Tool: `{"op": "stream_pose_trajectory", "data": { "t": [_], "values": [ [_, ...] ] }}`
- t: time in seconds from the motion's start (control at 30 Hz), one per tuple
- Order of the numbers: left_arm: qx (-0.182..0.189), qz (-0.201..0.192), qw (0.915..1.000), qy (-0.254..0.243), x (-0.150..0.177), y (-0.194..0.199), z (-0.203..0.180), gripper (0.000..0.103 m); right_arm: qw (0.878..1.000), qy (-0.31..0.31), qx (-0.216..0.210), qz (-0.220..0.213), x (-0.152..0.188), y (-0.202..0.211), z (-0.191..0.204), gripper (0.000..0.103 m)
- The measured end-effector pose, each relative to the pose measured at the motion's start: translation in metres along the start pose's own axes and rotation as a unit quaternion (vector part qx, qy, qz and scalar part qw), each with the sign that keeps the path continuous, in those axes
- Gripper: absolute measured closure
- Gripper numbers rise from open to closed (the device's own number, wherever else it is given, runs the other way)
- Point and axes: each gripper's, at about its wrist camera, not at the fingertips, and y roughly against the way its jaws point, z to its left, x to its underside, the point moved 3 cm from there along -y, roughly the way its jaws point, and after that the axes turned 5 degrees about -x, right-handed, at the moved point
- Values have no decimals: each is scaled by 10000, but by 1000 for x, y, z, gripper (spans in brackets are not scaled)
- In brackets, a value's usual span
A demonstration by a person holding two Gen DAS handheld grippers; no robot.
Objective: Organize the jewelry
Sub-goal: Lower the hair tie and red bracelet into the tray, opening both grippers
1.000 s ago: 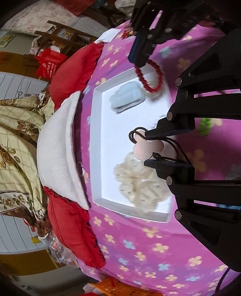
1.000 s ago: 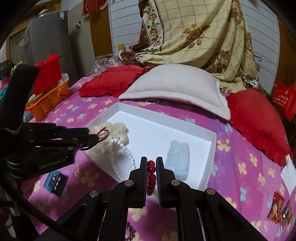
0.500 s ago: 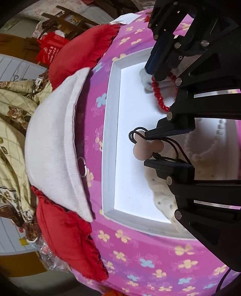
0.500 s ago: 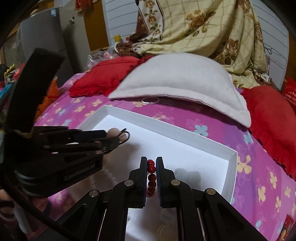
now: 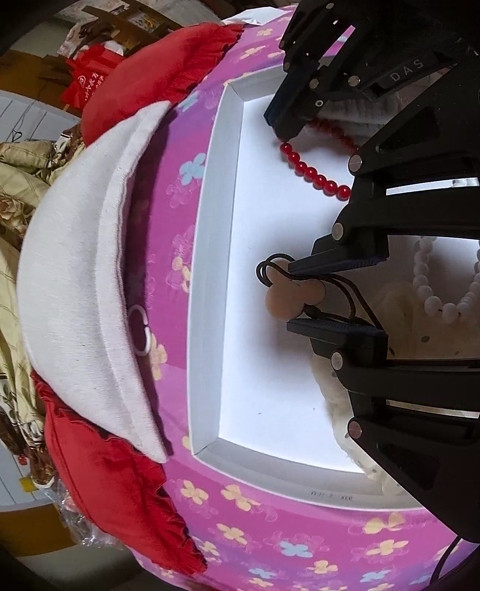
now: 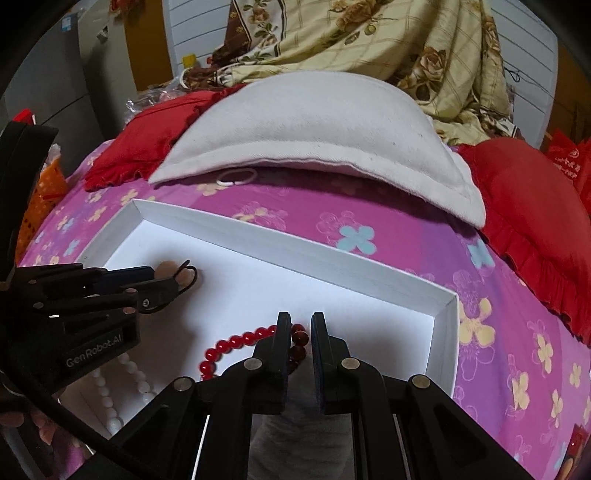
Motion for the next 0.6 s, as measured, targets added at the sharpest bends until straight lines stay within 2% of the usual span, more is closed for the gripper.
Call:
{"op": "stream_pose_trajectory", "data": {
  "t": [0.07, 0.1, 0.13, 0.2, 0.27, 0.4, 0.6],
  "values": [
    [8, 18, 10000, 7, 1, -2, 0, 80, 10000, -78, 1, 52, 2, 0, -3, 92],
    [40, 4, 10000, 30, 2, -2, 0, 77, 9999, -145, -6, 59, 3, 2, -5, 85],
    [86, -11, 9999, 63, 2, -1, 1, 75, 9998, -199, -26, 30, 3, 5, -7, 73],
    [145, -31, 9998, 151, 2, 1, 2, 59, 9995, -287, -64, -76, 5, 14, -8, 66],
    [257, -67, 9992, 304, 3, 8, 7, 52, 9993, -339, -88, -126, 6, 24, -8, 66],
    [277, -83, 9988, 395, 11, 27, 13, 51, 9990, -350, -152, -241, 14, 52, -1, 65],
    [58, -401, 9987, 310, 44, 82, 20, 51, 9983, -181, 25, -551, 34, 99, 21, 41]
  ]
}}
